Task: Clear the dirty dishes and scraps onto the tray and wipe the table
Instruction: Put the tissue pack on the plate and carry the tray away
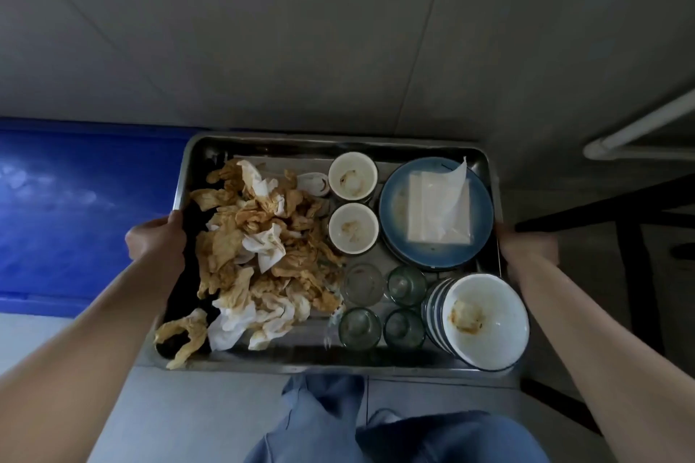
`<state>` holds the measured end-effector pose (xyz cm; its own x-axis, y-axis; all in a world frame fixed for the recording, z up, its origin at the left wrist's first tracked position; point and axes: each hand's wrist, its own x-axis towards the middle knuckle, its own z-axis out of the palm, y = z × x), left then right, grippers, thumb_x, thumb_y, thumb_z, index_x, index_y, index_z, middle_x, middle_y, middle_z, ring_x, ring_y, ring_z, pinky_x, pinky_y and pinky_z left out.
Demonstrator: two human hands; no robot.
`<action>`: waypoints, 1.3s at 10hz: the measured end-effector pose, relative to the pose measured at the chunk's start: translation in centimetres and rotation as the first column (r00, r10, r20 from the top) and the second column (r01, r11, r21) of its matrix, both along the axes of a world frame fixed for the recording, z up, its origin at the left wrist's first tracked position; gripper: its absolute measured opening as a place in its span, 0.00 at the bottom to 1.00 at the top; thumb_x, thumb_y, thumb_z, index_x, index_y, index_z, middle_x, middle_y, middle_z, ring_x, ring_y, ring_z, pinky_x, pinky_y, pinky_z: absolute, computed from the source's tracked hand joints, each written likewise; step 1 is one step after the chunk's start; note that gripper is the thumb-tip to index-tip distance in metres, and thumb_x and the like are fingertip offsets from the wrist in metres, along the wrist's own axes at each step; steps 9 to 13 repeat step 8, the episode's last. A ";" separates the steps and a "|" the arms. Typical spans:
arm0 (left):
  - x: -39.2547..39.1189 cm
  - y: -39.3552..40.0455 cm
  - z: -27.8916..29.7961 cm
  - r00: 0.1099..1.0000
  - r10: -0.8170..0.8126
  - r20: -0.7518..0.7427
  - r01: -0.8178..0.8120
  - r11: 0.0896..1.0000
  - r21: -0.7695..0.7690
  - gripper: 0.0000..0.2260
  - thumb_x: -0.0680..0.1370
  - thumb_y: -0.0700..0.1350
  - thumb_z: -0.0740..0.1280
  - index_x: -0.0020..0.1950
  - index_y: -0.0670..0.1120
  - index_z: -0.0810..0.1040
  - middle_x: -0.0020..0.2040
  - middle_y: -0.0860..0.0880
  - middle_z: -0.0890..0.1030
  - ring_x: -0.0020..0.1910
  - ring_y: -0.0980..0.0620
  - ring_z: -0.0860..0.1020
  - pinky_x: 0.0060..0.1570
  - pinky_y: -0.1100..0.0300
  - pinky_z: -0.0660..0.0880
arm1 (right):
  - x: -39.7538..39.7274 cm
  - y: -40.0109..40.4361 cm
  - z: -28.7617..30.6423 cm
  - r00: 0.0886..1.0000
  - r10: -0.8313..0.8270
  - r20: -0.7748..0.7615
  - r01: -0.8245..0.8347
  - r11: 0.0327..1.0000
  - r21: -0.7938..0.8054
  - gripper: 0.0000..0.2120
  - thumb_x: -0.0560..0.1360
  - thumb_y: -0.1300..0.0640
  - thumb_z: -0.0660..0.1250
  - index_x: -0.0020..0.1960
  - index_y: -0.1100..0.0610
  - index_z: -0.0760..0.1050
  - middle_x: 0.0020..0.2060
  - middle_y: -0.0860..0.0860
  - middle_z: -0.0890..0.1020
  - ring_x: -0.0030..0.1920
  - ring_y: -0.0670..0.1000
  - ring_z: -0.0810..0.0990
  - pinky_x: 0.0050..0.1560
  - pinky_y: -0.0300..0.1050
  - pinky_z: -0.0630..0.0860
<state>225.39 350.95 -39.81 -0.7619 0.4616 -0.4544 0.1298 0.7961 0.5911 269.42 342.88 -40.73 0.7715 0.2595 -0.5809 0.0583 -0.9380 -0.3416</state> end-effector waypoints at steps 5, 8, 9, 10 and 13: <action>0.4 1.7 -4.5 0.998 0.018 0.064 -0.016 1.000 -0.024 0.15 0.77 0.49 0.67 0.61 0.44 0.79 0.57 0.43 0.79 0.53 0.45 0.78 0.56 0.55 0.75 | -0.8 0.8 -4.9 0.998 -0.064 0.016 0.064 0.998 0.023 0.37 0.69 0.42 0.72 0.65 0.68 0.68 0.57 0.62 0.77 0.56 0.61 0.78 0.53 0.52 0.76; 1.5 1.8 -2.4 0.964 -0.250 -0.085 0.237 0.962 -0.138 0.25 0.73 0.53 0.71 0.66 0.43 0.73 0.64 0.41 0.74 0.62 0.41 0.73 0.61 0.49 0.71 | -1.3 2.9 -0.8 0.991 0.045 -0.126 -0.051 0.998 -0.041 0.23 0.73 0.58 0.70 0.63 0.67 0.68 0.41 0.58 0.78 0.41 0.57 0.79 0.50 0.51 0.78; 1.5 1.8 -2.4 0.964 -0.250 -0.085 0.237 0.962 -0.138 0.25 0.73 0.53 0.71 0.66 0.43 0.73 0.64 0.41 0.74 0.62 0.41 0.73 0.61 0.49 0.71 | -1.3 2.9 -0.8 0.991 0.045 -0.126 -0.051 0.998 -0.041 0.23 0.73 0.58 0.70 0.63 0.67 0.68 0.41 0.58 0.78 0.41 0.57 0.79 0.50 0.51 0.78; 1.5 1.8 -2.4 0.964 -0.250 -0.085 0.237 0.962 -0.138 0.25 0.73 0.53 0.71 0.66 0.43 0.73 0.64 0.41 0.74 0.62 0.41 0.73 0.61 0.49 0.71 | -1.3 2.9 -0.8 0.991 0.045 -0.126 -0.051 0.998 -0.041 0.23 0.73 0.58 0.70 0.63 0.67 0.68 0.41 0.58 0.78 0.41 0.57 0.79 0.50 0.51 0.78; 1.5 1.8 -2.4 0.964 -0.250 -0.085 0.237 0.962 -0.138 0.25 0.73 0.53 0.71 0.66 0.43 0.73 0.64 0.41 0.74 0.62 0.41 0.73 0.61 0.49 0.71 | -1.3 2.9 -0.8 0.991 0.045 -0.126 -0.051 0.998 -0.041 0.23 0.73 0.58 0.70 0.63 0.67 0.68 0.41 0.58 0.78 0.41 0.57 0.79 0.50 0.51 0.78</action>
